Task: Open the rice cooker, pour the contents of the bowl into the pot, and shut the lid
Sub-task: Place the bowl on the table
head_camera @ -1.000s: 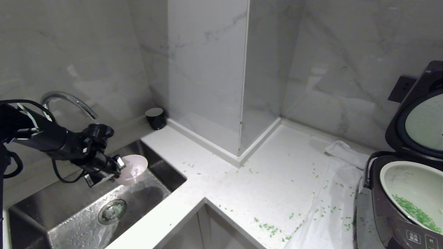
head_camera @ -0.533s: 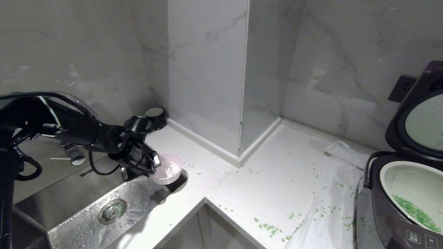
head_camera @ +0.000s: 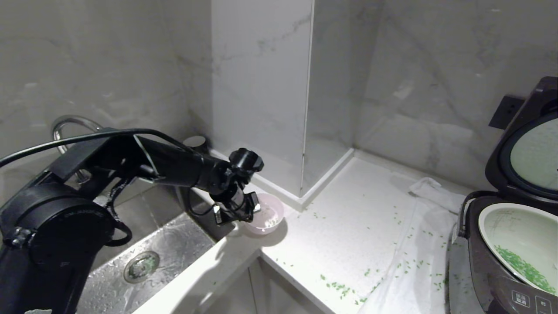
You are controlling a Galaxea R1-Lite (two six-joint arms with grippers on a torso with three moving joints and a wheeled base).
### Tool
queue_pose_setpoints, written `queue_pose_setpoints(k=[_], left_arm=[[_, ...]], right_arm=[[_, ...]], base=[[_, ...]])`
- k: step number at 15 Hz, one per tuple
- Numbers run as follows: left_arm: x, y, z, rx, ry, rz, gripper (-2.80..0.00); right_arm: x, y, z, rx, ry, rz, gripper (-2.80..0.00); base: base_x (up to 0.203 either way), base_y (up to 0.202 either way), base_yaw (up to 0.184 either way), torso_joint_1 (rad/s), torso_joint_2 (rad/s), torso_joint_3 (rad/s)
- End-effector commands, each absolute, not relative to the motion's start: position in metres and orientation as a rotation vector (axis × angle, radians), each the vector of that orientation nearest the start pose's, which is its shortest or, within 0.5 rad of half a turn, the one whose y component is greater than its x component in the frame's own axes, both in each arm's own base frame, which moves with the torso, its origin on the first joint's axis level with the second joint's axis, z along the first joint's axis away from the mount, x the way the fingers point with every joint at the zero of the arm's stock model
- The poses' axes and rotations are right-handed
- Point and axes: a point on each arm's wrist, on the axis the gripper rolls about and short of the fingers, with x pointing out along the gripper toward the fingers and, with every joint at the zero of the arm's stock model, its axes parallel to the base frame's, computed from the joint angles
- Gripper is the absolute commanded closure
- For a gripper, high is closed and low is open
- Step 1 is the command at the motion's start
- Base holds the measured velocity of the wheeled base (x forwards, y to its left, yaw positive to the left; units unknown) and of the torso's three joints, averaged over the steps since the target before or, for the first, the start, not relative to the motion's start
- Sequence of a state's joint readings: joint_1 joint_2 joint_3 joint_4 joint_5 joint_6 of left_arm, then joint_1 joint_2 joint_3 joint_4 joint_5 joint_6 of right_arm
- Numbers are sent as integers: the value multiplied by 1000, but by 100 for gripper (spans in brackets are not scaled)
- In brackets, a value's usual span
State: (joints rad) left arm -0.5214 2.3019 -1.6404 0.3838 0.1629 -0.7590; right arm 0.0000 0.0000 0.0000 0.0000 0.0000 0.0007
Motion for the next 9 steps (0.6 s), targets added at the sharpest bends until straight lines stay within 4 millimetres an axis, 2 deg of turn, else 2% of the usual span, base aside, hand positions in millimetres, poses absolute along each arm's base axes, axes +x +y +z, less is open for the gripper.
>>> queue_pose_setpoints(k=[1,5,7,9], left_arm=[[378,-248,65,-296,1059,27,0],[368,-278,53,-247,1055,-8,0],[363,-286,47,-232,1067,-20,0],[366,-288,48,-249,1054,-21,0]], right_arm=[[-23,0,75,0,2,0,0],[-23,0,75,0,2,0,0],[-23,0,75,0,2,0,0],[-23,0,75,0,2,0,0]], base=[[0,0,0,0,0,0],[0,0,0,0,0,0],[0,0,0,0,0,0],[0,0,0,0,0,0]])
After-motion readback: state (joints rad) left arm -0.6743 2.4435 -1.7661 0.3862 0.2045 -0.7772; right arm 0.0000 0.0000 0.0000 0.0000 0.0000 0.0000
